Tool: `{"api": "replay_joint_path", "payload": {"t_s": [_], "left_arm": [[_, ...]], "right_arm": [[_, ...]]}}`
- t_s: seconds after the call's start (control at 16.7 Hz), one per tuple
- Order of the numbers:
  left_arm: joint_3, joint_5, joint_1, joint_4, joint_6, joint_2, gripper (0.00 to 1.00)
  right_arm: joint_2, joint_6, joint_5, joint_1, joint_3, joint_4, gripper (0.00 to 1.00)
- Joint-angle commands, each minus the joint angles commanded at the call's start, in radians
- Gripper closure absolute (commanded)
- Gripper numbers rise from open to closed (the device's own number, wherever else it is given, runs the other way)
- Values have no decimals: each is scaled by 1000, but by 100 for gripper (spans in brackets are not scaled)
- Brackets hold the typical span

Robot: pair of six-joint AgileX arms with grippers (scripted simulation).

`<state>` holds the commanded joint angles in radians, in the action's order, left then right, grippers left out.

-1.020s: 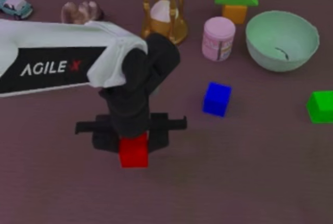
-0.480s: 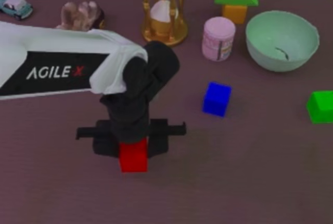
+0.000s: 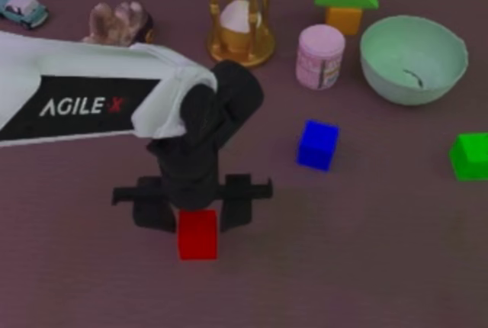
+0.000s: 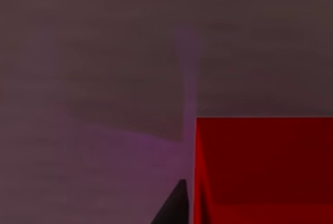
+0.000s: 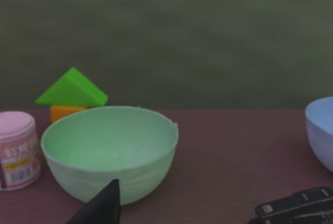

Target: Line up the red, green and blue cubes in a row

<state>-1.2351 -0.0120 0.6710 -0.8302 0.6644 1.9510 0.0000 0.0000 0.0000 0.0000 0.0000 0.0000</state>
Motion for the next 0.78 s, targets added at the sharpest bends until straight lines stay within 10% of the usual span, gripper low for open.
{"api": "replay_joint_path", "payload": {"t_s": [0.18, 0.78], "left_arm": [[0, 0, 0, 0, 0, 0, 0], [-14, 0, -1, -17, 0, -6, 0]], "right_arm": [[0, 0, 0, 0, 0, 0, 0], [0, 0, 0, 0, 0, 0, 0]]}}
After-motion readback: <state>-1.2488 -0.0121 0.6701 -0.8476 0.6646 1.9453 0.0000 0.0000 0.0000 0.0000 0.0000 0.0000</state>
